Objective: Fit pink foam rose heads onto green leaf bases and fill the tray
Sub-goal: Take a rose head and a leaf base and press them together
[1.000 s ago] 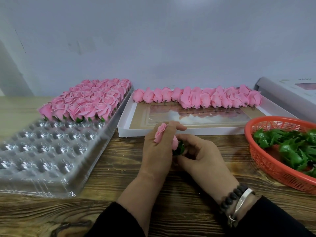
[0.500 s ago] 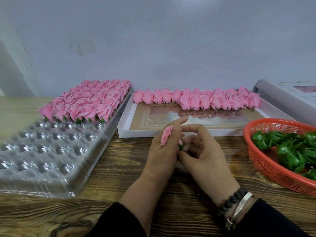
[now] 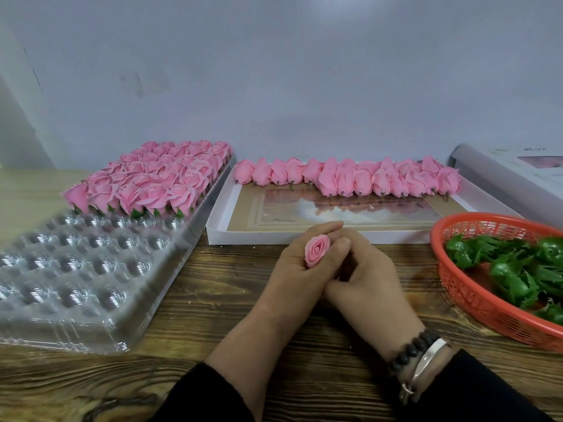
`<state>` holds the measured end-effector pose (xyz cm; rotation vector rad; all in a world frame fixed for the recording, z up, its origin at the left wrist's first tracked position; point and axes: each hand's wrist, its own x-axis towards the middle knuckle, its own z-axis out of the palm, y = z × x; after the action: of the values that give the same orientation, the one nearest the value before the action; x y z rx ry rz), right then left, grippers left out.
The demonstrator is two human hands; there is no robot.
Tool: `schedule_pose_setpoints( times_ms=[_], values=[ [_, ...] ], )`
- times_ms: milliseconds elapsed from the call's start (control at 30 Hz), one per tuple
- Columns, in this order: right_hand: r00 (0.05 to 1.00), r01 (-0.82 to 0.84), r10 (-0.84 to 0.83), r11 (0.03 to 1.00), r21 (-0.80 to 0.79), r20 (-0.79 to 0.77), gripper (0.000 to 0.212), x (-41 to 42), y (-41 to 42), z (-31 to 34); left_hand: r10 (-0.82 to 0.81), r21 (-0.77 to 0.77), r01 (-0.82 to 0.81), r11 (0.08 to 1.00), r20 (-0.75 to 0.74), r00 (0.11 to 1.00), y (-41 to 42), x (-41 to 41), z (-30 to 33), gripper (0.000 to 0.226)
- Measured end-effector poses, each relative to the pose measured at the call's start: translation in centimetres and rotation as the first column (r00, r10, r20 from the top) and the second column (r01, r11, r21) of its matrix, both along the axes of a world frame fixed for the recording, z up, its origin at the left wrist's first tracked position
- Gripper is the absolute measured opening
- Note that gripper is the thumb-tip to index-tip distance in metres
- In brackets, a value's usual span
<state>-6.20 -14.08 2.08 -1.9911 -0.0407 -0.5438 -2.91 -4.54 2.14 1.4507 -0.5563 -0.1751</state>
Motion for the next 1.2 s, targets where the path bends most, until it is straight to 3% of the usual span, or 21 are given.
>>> schedule_pose_setpoints(
  times_ms=[100,233,300,367,467,700,800,933,1067,1200],
  values=[
    [0.995,-0.071,0.087,0.961,0.269,-0.049,0.025,0.0,-0.5,0.2,-0.057,-0.032,0.055,0.998,-0.055,0.997,0.4,0.5,-0.2,0.062],
    [0.986,-0.113,0.159,0.856,0.505,-0.049,0.020,0.2,-1.3,0.2,-0.196,-0.015,0.196,0.981,-0.173,0.965,1.4,1.4,-0.5,0.110],
    [0.976,-0.154,0.217,0.787,0.598,-0.034,0.021,0.2,-1.5,0.2,-0.222,0.076,0.238,0.968,-0.178,0.959,1.7,1.5,-0.5,0.098],
    [0.964,-0.187,0.264,0.756,0.627,-0.031,0.023,0.1,-1.6,0.2,-0.162,0.229,0.175,0.957,-0.074,0.984,1.6,1.4,-0.5,0.079],
    [0.953,-0.210,0.292,0.823,0.528,-0.076,0.022,-0.1,-1.5,0.2,0.021,0.359,-0.053,0.932,0.094,0.995,1.2,1.0,-0.4,0.048],
    [0.974,-0.167,0.198,0.957,0.237,-0.112,0.016,-0.1,-0.6,0.7,0.068,0.376,-0.138,0.916,0.193,0.979,1.0,0.6,-0.2,0.015],
    [0.990,-0.095,0.108,0.987,0.134,-0.095,0.018,-0.2,-0.2,0.5,0.068,0.419,-0.167,0.893,0.240,0.968,1.2,0.7,-0.2,0.027],
    [0.997,-0.075,0.075,0.996,0.042,0.004,0.035,-0.4,-0.5,0.7,0.100,0.471,-0.235,0.850,0.295,0.950,1.1,0.9,-0.4,0.009],
    [0.992,-0.129,0.129,0.991,0.032,0.000,0.016,-0.5,-0.7,0.7,0.082,0.497,-0.243,0.833,0.323,0.943,1.1,0.6,-0.3,0.020],
    [0.988,-0.152,0.153,0.987,-0.057,0.015,0.017,-0.4,-0.9,0.7,0.089,0.497,-0.173,0.850,0.188,0.978,0.7,0.6,-0.3,0.053]
  ],
)
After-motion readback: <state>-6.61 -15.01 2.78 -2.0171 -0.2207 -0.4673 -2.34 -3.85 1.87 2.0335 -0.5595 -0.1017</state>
